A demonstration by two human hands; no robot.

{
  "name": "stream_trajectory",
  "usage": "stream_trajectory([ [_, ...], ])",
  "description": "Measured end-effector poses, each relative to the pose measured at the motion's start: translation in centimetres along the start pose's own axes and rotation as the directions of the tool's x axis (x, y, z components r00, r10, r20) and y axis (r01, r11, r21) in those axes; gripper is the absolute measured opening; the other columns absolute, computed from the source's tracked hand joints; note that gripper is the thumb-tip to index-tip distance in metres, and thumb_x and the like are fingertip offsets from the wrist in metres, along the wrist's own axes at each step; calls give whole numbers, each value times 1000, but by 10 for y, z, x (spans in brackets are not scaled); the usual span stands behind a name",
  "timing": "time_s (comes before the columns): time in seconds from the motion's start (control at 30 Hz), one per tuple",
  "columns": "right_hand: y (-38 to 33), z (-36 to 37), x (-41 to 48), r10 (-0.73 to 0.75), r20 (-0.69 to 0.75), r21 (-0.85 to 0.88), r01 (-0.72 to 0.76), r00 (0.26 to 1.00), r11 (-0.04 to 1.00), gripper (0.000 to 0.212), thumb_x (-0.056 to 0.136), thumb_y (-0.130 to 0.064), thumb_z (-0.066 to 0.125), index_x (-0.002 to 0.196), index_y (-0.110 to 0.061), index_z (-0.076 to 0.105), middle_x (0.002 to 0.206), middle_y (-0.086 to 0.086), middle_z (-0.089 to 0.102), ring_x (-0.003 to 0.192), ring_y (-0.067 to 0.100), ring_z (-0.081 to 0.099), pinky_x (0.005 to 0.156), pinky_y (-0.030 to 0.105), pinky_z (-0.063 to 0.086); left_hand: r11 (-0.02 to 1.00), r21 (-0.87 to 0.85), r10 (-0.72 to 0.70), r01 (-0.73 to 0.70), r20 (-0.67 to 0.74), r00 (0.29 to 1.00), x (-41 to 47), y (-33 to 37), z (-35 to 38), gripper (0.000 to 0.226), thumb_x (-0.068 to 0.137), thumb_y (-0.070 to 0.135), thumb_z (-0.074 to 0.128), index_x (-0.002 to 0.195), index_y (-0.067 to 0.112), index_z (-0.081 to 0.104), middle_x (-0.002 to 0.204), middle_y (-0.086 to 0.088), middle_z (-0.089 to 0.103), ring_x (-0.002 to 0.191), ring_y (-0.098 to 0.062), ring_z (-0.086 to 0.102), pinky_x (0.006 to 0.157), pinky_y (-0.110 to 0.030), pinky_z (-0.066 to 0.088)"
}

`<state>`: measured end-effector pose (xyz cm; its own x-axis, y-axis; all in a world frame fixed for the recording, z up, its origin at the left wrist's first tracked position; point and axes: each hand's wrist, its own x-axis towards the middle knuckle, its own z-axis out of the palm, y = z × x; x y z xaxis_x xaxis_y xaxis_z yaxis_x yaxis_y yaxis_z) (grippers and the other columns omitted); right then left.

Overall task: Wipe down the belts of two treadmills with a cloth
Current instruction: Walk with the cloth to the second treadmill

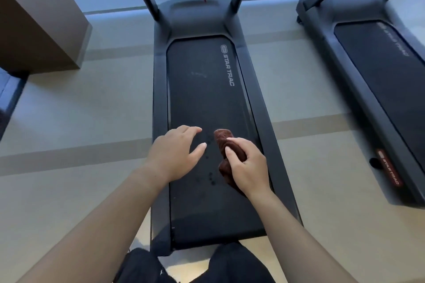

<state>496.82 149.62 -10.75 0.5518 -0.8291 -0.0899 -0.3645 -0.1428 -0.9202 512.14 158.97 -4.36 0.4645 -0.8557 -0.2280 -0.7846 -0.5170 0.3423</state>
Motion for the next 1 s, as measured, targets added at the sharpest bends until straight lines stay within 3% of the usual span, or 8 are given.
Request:
stream_trajectory([
  [0.3, -61, 170, 71, 46, -188, 15, -44, 981, 999, 19, 89, -28, 59, 105, -31, 67, 107, -22, 61, 102, -3, 54, 88, 16, 42, 976, 82, 198, -200, 34, 980, 92, -164, -69, 48, 93, 48, 40, 136, 27, 41, 140, 4, 46, 121, -20, 50, 95, -42, 46],
  [0.43, -110, 270, 93, 113, -312, 95, -87, 943, 992, 17, 88, -25, 58, 103, -28, 67, 104, -20, 62, 100, -1, 55, 90, 22, 46, 936, 137, 314, -325, 98, 944, 118, -254, -127, 47, 93, 45, 42, 134, 22, 44, 136, -2, 51, 117, -23, 52, 96, -39, 45],
  [0.57, -150, 346, 114, 151, -346, 131, -111, 926, 985, 17, 89, -26, 57, 102, -27, 67, 104, -16, 63, 100, 3, 56, 91, 29, 47, 913, 173, 351, -369, 127, 928, 136, -324, -175, 46, 94, 41, 43, 134, 19, 45, 133, -5, 53, 117, -24, 51, 98, -38, 41],
  [0.73, -156, 389, 131, 178, -410, 128, -137, 895, 982, 17, 87, -27, 58, 100, -29, 67, 107, -14, 64, 104, 10, 56, 92, 35, 46, 887, 181, 387, -424, 207, 898, 157, -357, -180, 47, 94, 42, 42, 136, 20, 43, 136, -3, 50, 121, -22, 49, 101, -38, 41],
  [1.0, -106, 386, 147, 268, -561, 151, -221, 784, 963, 20, 88, -27, 58, 105, -25, 69, 113, -12, 64, 112, 13, 54, 95, 40, 45, 808, 200, 474, -554, 338, 813, 211, -349, -131, 47, 94, 46, 41, 135, 23, 43, 136, 0, 50, 113, -21, 55, 94, -36, 45],
])
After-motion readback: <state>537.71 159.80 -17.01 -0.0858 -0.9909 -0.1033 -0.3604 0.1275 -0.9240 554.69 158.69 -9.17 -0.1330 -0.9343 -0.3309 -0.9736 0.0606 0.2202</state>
